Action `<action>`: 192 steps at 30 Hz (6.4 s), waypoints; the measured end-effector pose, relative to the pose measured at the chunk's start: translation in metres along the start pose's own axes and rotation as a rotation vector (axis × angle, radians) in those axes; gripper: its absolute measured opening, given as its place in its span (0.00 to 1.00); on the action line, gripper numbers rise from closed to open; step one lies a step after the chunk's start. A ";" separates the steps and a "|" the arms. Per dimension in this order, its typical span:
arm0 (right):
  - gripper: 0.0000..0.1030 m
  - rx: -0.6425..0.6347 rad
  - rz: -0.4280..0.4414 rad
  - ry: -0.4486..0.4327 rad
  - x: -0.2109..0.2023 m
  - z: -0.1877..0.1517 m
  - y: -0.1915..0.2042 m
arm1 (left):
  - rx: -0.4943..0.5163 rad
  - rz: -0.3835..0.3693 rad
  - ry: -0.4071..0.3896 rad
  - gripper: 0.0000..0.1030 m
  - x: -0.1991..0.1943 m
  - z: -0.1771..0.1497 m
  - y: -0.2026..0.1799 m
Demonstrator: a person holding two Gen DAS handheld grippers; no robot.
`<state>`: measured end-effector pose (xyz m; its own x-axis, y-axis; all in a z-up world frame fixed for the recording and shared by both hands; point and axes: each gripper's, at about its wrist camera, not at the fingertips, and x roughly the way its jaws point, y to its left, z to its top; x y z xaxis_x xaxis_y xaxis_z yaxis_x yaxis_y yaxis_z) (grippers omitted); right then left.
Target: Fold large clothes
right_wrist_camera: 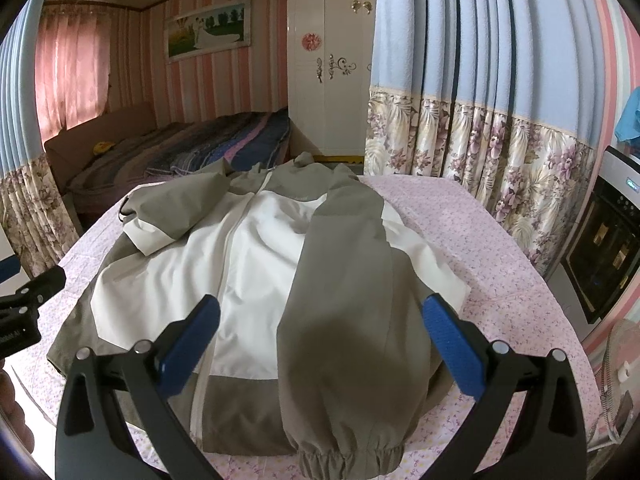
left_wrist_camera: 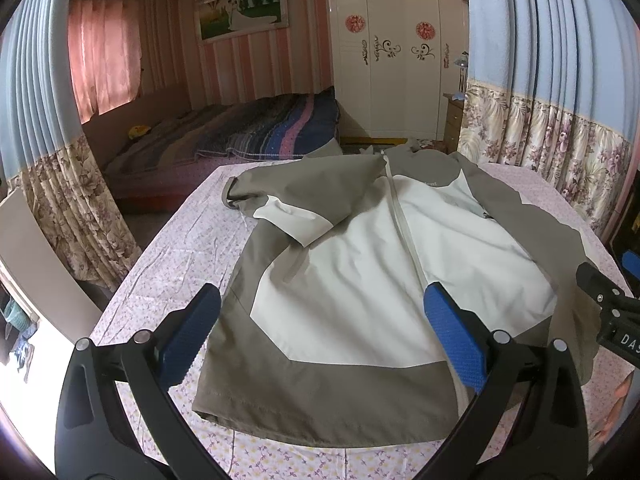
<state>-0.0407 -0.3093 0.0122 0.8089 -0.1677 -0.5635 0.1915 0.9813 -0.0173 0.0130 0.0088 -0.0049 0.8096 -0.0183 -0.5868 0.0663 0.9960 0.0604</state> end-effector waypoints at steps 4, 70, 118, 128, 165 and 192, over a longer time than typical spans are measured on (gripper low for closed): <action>0.99 -0.002 -0.005 0.000 0.001 0.004 -0.002 | 0.003 0.003 -0.002 0.97 0.000 0.000 -0.002; 0.99 -0.242 -0.096 0.025 0.127 0.112 0.004 | -0.181 -0.096 0.145 0.97 0.209 0.112 0.106; 0.98 -0.245 -0.181 0.047 0.194 0.148 -0.029 | -0.259 0.329 -0.009 0.02 0.292 0.192 0.201; 0.98 -0.215 -0.135 0.071 0.201 0.149 -0.043 | -0.135 0.143 0.076 0.03 0.302 0.187 0.092; 0.28 -0.200 0.355 0.516 0.407 0.173 0.122 | -0.020 0.085 0.244 0.94 0.341 0.156 0.089; 0.04 -0.270 -0.169 0.465 0.415 0.165 -0.020 | 0.090 0.060 0.294 0.96 0.352 0.169 0.033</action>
<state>0.3830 -0.4143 -0.0853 0.4377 -0.3258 -0.8380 0.0984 0.9438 -0.3155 0.3987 0.0201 -0.0732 0.6110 0.0797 -0.7876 0.0856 0.9824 0.1658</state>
